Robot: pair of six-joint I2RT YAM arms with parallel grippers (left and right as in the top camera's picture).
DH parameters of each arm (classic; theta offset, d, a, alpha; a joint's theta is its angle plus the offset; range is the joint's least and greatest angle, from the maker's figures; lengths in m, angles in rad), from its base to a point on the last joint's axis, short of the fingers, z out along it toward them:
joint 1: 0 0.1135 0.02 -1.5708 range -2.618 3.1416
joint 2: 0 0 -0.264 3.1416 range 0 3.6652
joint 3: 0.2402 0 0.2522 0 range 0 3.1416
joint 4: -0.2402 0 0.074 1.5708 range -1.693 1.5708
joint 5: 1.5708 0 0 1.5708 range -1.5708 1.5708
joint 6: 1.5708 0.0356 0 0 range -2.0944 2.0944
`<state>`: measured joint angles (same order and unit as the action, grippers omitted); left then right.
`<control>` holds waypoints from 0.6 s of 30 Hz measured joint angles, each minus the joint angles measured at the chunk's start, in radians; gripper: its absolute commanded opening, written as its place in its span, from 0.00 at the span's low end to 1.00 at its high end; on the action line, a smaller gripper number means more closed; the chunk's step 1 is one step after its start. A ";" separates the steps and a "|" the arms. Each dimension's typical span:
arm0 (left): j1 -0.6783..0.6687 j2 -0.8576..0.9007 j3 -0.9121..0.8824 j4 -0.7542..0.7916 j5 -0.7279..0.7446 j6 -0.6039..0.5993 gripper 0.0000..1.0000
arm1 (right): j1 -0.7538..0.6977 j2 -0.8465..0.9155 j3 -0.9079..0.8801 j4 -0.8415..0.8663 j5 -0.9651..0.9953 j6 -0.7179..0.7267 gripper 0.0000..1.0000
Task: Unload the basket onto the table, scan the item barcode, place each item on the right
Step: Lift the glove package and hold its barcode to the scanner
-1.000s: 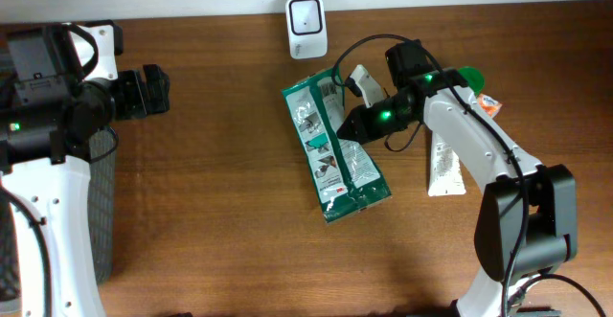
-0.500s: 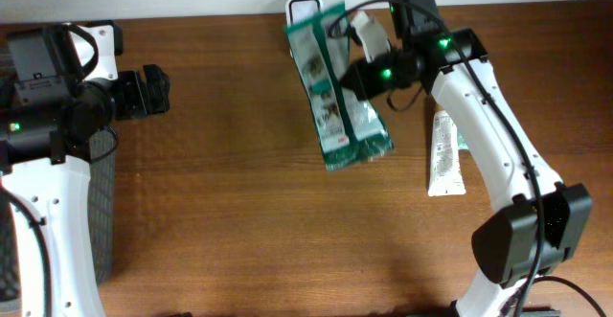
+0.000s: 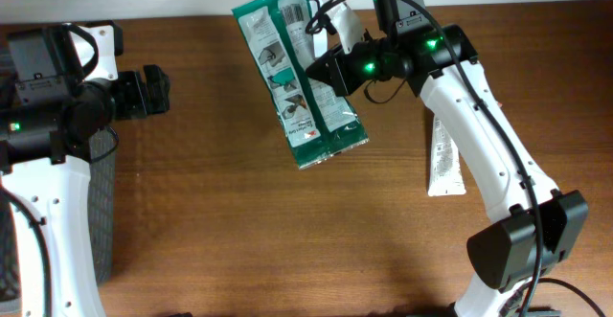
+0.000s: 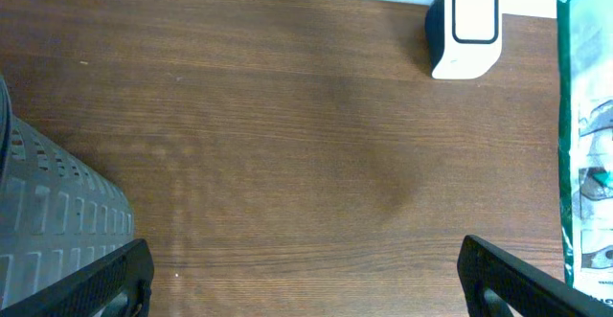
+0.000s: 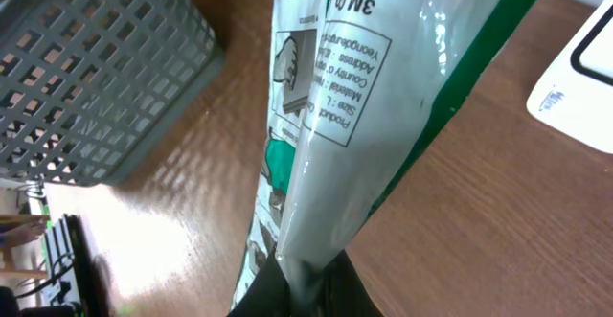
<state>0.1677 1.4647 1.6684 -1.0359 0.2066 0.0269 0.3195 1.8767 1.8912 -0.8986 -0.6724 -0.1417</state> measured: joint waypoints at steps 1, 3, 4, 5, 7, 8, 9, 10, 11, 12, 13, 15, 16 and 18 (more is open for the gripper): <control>0.000 0.000 0.000 0.000 0.000 0.000 0.99 | 0.000 0.000 0.001 -0.010 0.002 0.000 0.04; 0.000 0.000 0.000 0.000 0.000 0.000 0.99 | 0.000 0.000 0.002 -0.024 0.010 -0.004 0.04; 0.000 0.000 0.000 0.000 0.000 0.000 0.99 | 0.000 0.000 0.002 -0.032 0.017 -0.008 0.04; 0.000 0.000 0.000 0.000 0.000 0.000 0.99 | 0.000 0.000 0.002 -0.038 0.020 -0.011 0.04; 0.000 0.000 0.000 0.000 0.000 0.000 0.99 | 0.000 0.000 0.002 -0.041 0.028 -0.016 0.04; 0.000 0.000 0.000 0.000 0.000 0.000 1.00 | 0.000 0.000 0.002 -0.041 0.033 -0.017 0.04; 0.000 0.000 0.000 0.000 0.000 0.000 0.99 | 0.000 0.000 0.002 -0.041 0.042 -0.019 0.04; 0.000 0.000 0.000 0.000 0.000 0.000 0.99 | 0.000 0.000 0.002 -0.042 0.049 -0.019 0.04; 0.000 0.000 0.000 0.000 0.000 0.000 0.99 | 0.000 0.000 0.002 -0.044 0.055 -0.019 0.04; 0.000 0.000 0.000 0.000 0.000 0.000 0.99 | 0.000 0.000 0.002 -0.047 0.061 -0.019 0.04; 0.000 0.000 0.000 0.000 0.000 0.000 0.99 | 0.000 0.000 0.002 -0.052 0.071 -0.019 0.04; 0.000 0.000 0.000 0.000 0.000 0.000 0.99 | 0.000 0.000 0.002 -0.059 0.090 -0.019 0.04; 0.000 0.000 0.000 0.000 0.000 0.000 0.99 | 0.000 0.000 0.002 -0.061 0.100 -0.019 0.04; 0.000 0.000 0.000 0.000 0.000 0.000 0.99 | 0.000 0.000 0.002 -0.066 0.119 -0.020 0.04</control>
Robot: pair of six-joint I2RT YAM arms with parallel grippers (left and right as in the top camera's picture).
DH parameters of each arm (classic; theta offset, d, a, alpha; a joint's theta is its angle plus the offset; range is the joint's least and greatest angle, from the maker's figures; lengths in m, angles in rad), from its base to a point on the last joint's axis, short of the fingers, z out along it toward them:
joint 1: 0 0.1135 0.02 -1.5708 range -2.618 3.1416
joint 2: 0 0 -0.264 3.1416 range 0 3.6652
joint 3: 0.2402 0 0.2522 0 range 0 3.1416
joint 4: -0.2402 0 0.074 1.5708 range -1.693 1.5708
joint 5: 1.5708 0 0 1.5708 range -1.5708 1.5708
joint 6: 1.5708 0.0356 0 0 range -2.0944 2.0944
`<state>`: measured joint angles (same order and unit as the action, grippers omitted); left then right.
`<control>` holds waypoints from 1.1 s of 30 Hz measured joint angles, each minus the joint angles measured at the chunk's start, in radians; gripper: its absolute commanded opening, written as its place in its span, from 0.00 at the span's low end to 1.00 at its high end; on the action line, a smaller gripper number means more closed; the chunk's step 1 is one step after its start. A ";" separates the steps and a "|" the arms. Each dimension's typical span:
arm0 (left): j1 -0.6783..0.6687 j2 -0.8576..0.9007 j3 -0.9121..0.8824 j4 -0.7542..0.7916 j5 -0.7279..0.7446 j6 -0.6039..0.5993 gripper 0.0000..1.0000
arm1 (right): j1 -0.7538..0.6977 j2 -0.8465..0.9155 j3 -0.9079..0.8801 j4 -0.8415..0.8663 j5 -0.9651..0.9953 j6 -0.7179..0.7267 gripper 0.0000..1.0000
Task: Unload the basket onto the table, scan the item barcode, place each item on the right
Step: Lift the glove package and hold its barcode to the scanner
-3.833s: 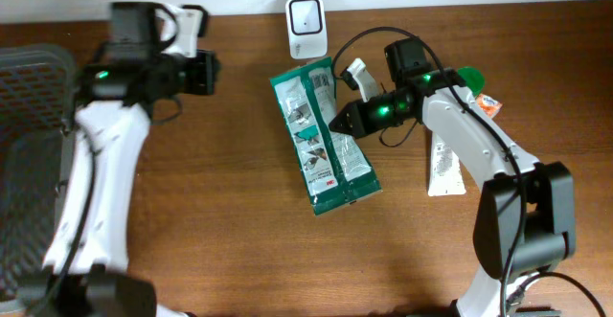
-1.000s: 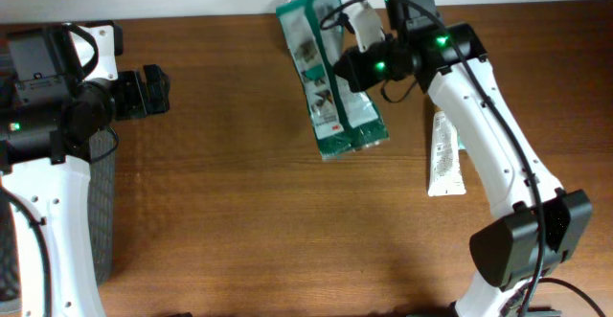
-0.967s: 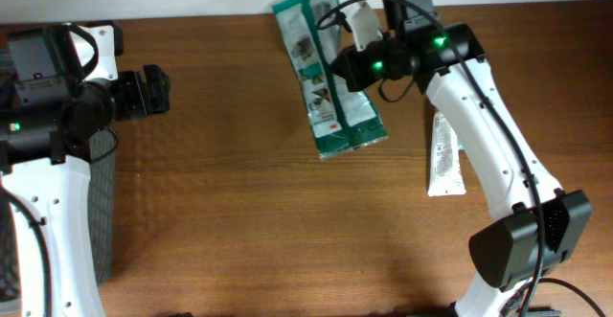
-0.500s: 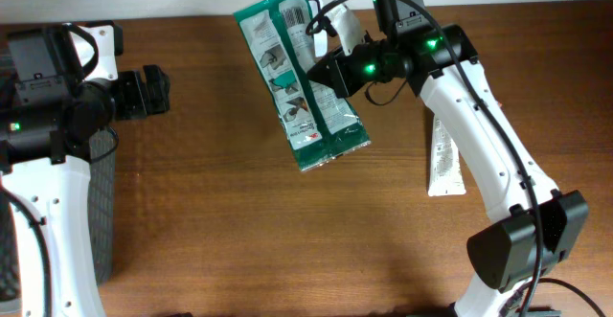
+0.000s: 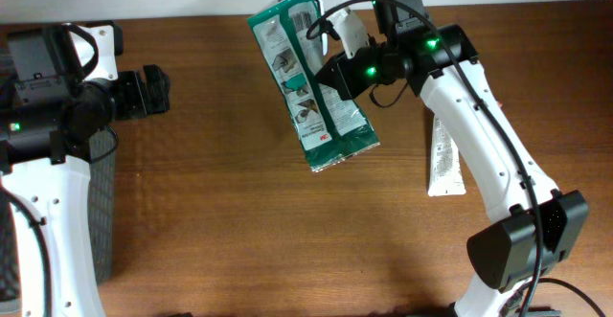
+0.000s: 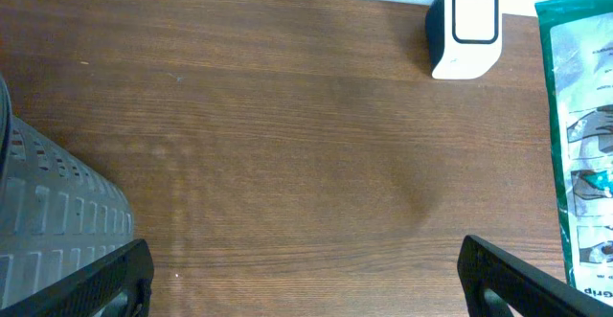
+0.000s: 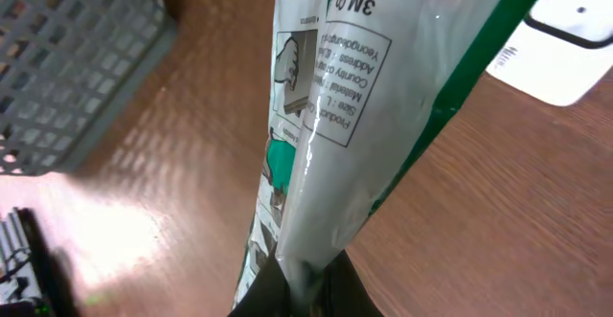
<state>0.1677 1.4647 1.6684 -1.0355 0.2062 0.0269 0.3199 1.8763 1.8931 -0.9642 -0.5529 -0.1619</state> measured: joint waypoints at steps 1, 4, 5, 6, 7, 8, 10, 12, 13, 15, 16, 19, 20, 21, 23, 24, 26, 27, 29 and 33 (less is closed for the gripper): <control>0.000 0.000 0.000 0.000 0.000 0.000 0.99 | 0.000 0.000 0.000 -0.002 0.014 -0.001 0.04; 0.000 0.000 0.000 0.000 0.000 0.000 0.99 | 0.000 0.000 0.000 -0.006 0.063 -0.003 0.04; 0.000 0.000 0.000 0.000 0.000 0.000 0.99 | 0.001 0.000 0.000 -0.006 0.079 -0.003 0.04; 0.000 0.000 0.000 0.000 0.000 0.000 0.99 | 0.003 0.000 0.000 -0.005 0.098 -0.004 0.04; 0.000 0.000 0.000 0.000 0.000 0.000 0.99 | 0.003 0.000 0.000 -0.005 0.109 -0.004 0.04; 0.000 0.000 0.000 0.000 0.000 0.000 0.99 | 0.007 0.000 0.000 -0.002 0.153 -0.008 0.04; 0.000 0.000 0.000 0.000 0.000 0.000 0.99 | 0.019 0.000 0.000 0.017 0.222 -0.020 0.04; 0.000 0.000 0.000 0.000 0.000 0.000 0.99 | 0.043 0.000 0.000 0.056 0.307 -0.034 0.04; 0.000 0.000 0.000 0.000 0.000 0.000 0.99 | 0.064 0.002 0.000 0.087 0.369 -0.046 0.04; 0.000 0.000 0.000 0.000 0.000 0.000 0.99 | 0.100 0.012 0.003 0.150 0.472 -0.076 0.04; 0.000 0.000 0.000 0.000 0.000 0.000 0.99 | 0.117 0.021 0.003 0.186 0.532 -0.090 0.04; 0.000 0.000 0.000 0.000 0.001 0.000 0.99 | 0.168 0.087 0.009 0.315 0.762 -0.179 0.04; 0.000 0.000 0.000 0.000 0.001 0.000 0.99 | 0.179 0.110 0.009 0.349 0.825 -0.208 0.04; 0.000 0.000 0.000 0.000 0.001 0.000 0.99 | 0.187 0.138 0.009 0.399 0.899 -0.247 0.04; 0.000 0.000 0.000 0.000 0.003 0.000 0.99 | 0.194 0.175 0.008 0.460 0.996 -0.302 0.04; 0.000 0.000 0.000 0.000 0.003 0.000 0.99 | 0.194 0.198 0.009 0.502 1.063 -0.346 0.04; 0.000 0.000 0.000 0.000 0.003 0.000 0.99 | 0.194 0.237 0.009 0.607 1.176 -0.435 0.04; 0.000 0.000 0.000 -0.001 0.003 0.000 0.99 | 0.194 0.252 0.008 0.645 1.211 -0.472 0.04; 0.000 0.000 0.000 0.000 0.004 0.000 0.99 | 0.194 0.302 0.010 0.780 1.320 -0.589 0.04; 0.000 0.000 0.000 0.000 0.003 0.000 0.99 | 0.194 0.412 0.013 0.888 1.460 -0.801 0.04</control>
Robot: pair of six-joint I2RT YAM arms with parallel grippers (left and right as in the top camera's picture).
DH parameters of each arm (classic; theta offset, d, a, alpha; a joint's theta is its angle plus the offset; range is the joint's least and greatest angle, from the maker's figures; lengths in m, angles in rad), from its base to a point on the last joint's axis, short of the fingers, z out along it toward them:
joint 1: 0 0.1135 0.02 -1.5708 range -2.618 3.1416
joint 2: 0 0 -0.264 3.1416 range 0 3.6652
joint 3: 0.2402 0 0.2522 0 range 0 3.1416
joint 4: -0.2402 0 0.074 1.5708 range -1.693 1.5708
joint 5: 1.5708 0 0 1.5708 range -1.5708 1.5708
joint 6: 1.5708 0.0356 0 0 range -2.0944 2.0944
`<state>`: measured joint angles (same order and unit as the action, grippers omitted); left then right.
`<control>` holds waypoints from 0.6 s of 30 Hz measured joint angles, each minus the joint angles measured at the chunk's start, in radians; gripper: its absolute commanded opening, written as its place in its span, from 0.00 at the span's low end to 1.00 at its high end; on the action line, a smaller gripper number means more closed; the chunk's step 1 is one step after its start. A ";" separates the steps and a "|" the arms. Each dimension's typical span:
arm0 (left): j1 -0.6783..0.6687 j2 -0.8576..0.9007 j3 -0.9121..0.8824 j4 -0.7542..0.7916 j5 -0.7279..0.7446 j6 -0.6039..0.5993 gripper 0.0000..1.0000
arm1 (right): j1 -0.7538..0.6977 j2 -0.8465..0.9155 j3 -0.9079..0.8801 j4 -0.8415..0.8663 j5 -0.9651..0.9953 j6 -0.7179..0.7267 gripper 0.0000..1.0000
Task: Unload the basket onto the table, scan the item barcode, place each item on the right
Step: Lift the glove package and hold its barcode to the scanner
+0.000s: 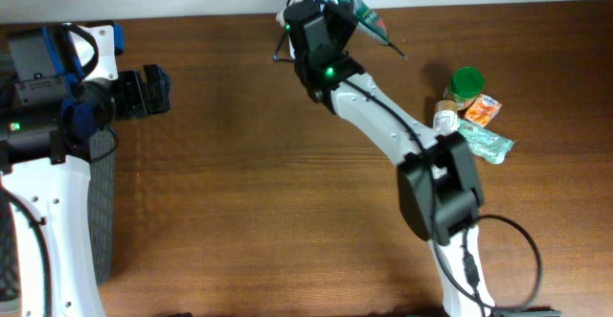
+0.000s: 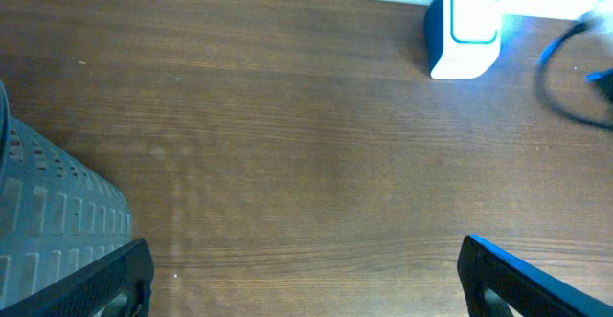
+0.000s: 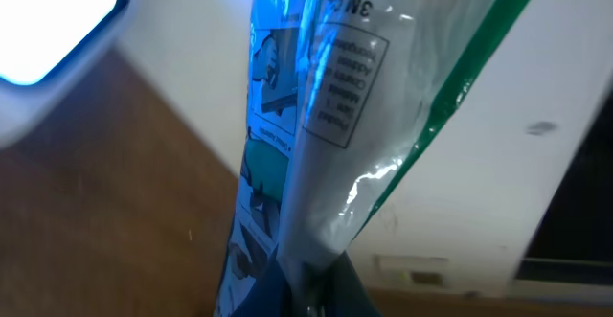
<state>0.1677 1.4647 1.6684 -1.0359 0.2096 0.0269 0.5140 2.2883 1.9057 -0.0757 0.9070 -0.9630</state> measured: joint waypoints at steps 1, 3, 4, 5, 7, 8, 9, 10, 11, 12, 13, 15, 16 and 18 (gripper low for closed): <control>0.000 0.000 0.000 0.000 0.000 0.000 0.99 | 0.000 0.022 0.000 0.005 0.017 -0.027 0.04; 0.000 0.000 0.000 0.000 0.000 0.000 0.99 | 0.000 0.074 0.000 0.033 0.052 -0.072 0.04; 0.000 0.000 0.000 0.000 0.000 0.000 0.99 | 0.000 0.097 0.000 0.049 0.065 -0.088 0.04; 0.000 0.000 0.000 0.000 0.000 0.000 0.99 | 0.000 0.114 0.000 0.061 0.076 -0.100 0.04; 0.000 0.000 0.000 0.000 0.000 0.000 0.99 | 0.000 0.130 0.000 0.072 0.091 -0.117 0.04; 0.000 0.000 0.000 0.000 0.000 0.000 0.99 | 0.000 0.131 0.000 0.081 0.097 -0.123 0.04; 0.000 0.000 0.000 0.000 0.000 0.000 0.99 | 0.000 0.131 0.000 0.088 0.103 -0.133 0.04; 0.000 0.000 0.000 0.000 0.000 0.000 0.99 | 0.000 0.131 0.000 0.095 0.107 -0.138 0.04; 0.000 0.000 0.000 0.000 0.000 0.000 0.99 | 0.000 0.131 0.000 0.096 0.112 -0.144 0.04; 0.000 0.000 0.000 0.000 0.000 0.000 0.99 | 0.000 0.131 0.000 0.095 0.114 -0.148 0.04; 0.000 0.000 0.000 0.000 0.000 0.000 0.99 | 0.000 0.131 0.000 0.096 0.116 -0.149 0.04; 0.000 0.000 0.000 0.000 0.000 0.000 0.99 | 0.000 0.131 0.000 0.097 0.118 -0.153 0.04; 0.000 0.000 0.000 0.000 0.000 0.000 0.99 | 0.000 0.131 0.000 0.096 0.118 -0.157 0.04; 0.000 0.000 0.000 0.000 0.000 0.000 0.99 | 0.000 0.131 0.000 0.097 0.121 -0.159 0.04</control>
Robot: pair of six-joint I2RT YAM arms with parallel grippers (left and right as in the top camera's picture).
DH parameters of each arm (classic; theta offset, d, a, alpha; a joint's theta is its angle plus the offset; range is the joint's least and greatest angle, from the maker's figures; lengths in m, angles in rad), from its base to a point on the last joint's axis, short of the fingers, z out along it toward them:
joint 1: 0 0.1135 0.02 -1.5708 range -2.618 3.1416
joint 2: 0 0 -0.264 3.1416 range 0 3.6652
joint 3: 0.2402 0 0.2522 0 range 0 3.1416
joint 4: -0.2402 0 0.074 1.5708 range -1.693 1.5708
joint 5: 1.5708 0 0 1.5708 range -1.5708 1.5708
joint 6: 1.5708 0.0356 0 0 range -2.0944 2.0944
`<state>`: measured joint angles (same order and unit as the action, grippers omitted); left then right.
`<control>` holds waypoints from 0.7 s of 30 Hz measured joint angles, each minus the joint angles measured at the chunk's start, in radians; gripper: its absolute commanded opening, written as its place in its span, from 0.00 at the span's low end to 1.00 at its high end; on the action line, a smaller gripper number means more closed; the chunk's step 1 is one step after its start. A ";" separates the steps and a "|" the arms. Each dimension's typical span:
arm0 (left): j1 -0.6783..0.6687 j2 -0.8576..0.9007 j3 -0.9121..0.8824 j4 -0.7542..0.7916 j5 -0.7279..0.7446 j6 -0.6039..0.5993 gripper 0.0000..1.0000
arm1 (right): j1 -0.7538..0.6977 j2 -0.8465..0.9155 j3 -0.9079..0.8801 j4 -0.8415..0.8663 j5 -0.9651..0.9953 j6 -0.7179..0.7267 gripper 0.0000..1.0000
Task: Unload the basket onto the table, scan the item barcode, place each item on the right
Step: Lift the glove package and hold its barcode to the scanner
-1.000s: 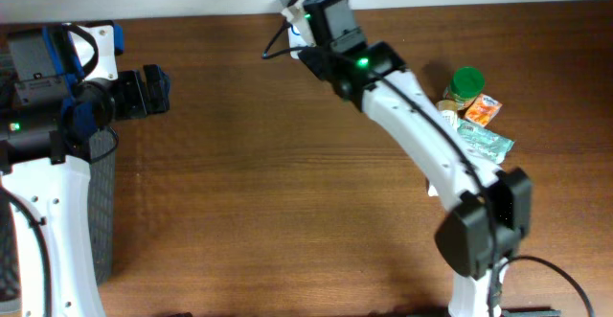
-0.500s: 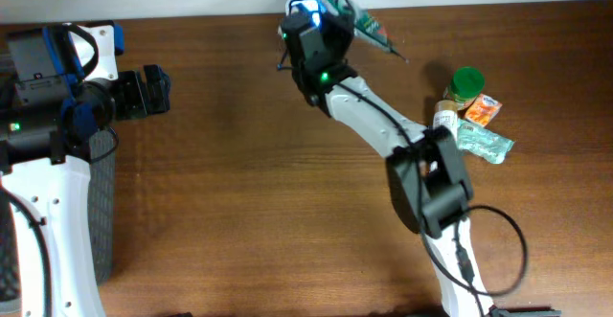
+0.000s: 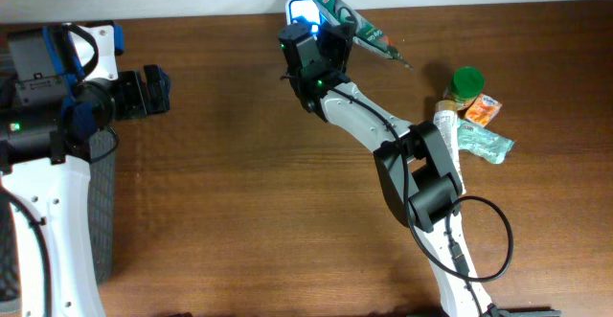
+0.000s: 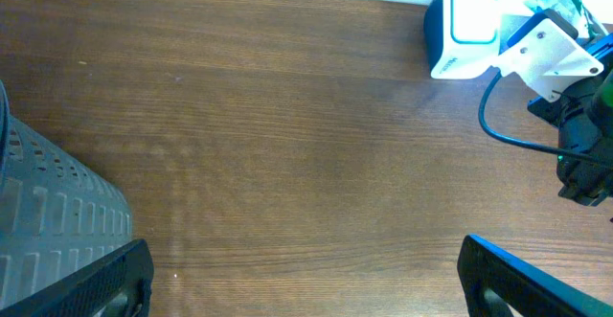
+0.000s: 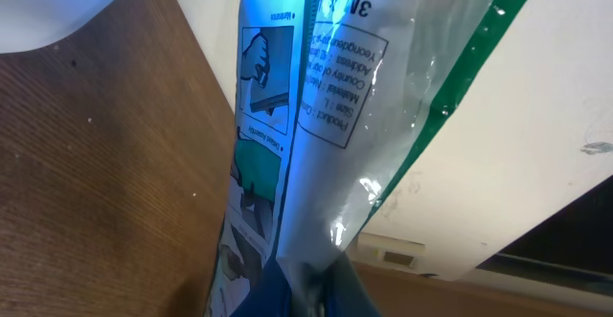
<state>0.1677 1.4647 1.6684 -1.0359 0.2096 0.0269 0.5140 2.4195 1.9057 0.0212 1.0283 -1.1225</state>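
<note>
My right gripper (image 3: 324, 47) is shut on the lower end of a green-and-white plastic packet (image 3: 352, 18), held up at the table's back edge. The packet (image 5: 326, 135) shows its printed label and is washed in blue light. The white scanner (image 3: 301, 11) glows blue just left of the packet; it also shows as a white box, the scanner (image 4: 464, 30), with my right gripper's body (image 4: 575, 116) beside it. My left gripper (image 3: 153, 91) stands open at the far left, nothing between its fingers (image 4: 105, 281).
A grey slotted basket (image 4: 48, 216) stands at the left edge under my left arm. At the right lie a green-capped bottle (image 3: 466, 81), an orange sachet (image 3: 482, 111), a white tube (image 3: 442, 124) and a green pouch (image 3: 485, 144).
My right gripper with the packet has shifted slightly beside the scanner and now shows in the left wrist view. The scanner's lit face is uncovered from overhead. My left arm has not moved.
My right gripper first held the packet over the back middle of the table, label side up. It then stood a little further right and back. Later it was at the back edge by the scanner, blue light on the packet, as now.
</note>
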 measured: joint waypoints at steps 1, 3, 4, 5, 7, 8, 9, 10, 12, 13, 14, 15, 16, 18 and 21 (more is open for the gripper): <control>0.000 0.000 0.000 0.000 0.000 0.000 0.99 | 0.000 0.000 0.000 0.000 0.001 -0.002 0.04; 0.000 0.000 0.000 0.000 0.000 0.000 0.99 | 0.000 0.000 0.000 -0.001 0.004 -0.003 0.04; 0.000 0.000 0.000 0.000 0.000 0.000 0.99 | 0.000 0.000 0.000 0.000 0.005 -0.003 0.04; 0.000 0.000 0.000 0.000 0.000 0.000 0.99 | 0.000 0.000 0.000 -0.001 0.008 -0.003 0.04; 0.000 0.000 0.000 0.000 0.000 0.000 0.99 | 0.000 0.000 0.000 -0.001 0.013 -0.003 0.04; 0.000 0.000 0.000 0.000 0.000 0.000 0.99 | 0.000 0.000 0.000 -0.001 0.016 -0.002 0.04; 0.000 0.000 0.000 0.000 0.000 0.000 0.99 | 0.000 0.000 0.000 0.000 0.020 -0.003 0.04; 0.000 0.000 0.000 0.000 0.000 0.000 0.99 | 0.000 0.000 0.000 -0.001 0.022 -0.003 0.04; 0.000 0.000 0.000 0.000 0.000 0.000 0.99 | 0.003 0.000 0.000 0.000 0.023 -0.003 0.04; 0.000 0.000 0.000 0.000 0.000 0.000 0.99 | 0.004 0.000 0.000 -0.001 0.023 -0.003 0.04; 0.000 0.000 0.000 0.000 0.000 0.000 0.99 | 0.006 0.000 0.000 0.000 0.023 -0.003 0.04; 0.000 0.000 0.000 0.000 0.000 0.000 0.99 | 0.009 0.000 0.000 -0.001 0.026 -0.003 0.04; 0.000 0.000 0.000 0.000 0.000 0.000 0.99 | 0.010 0.000 0.000 0.000 0.026 -0.003 0.04; 0.000 0.000 0.000 0.000 0.000 0.000 0.99 | 0.011 0.000 0.000 0.000 0.026 -0.002 0.04; 0.000 0.000 0.000 0.000 0.000 0.000 0.99 | 0.011 -0.002 0.000 -0.004 0.026 0.021 0.04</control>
<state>0.1677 1.4647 1.6684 -1.0359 0.2096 0.0269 0.5251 2.4176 1.9057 0.0170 1.0546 -1.1015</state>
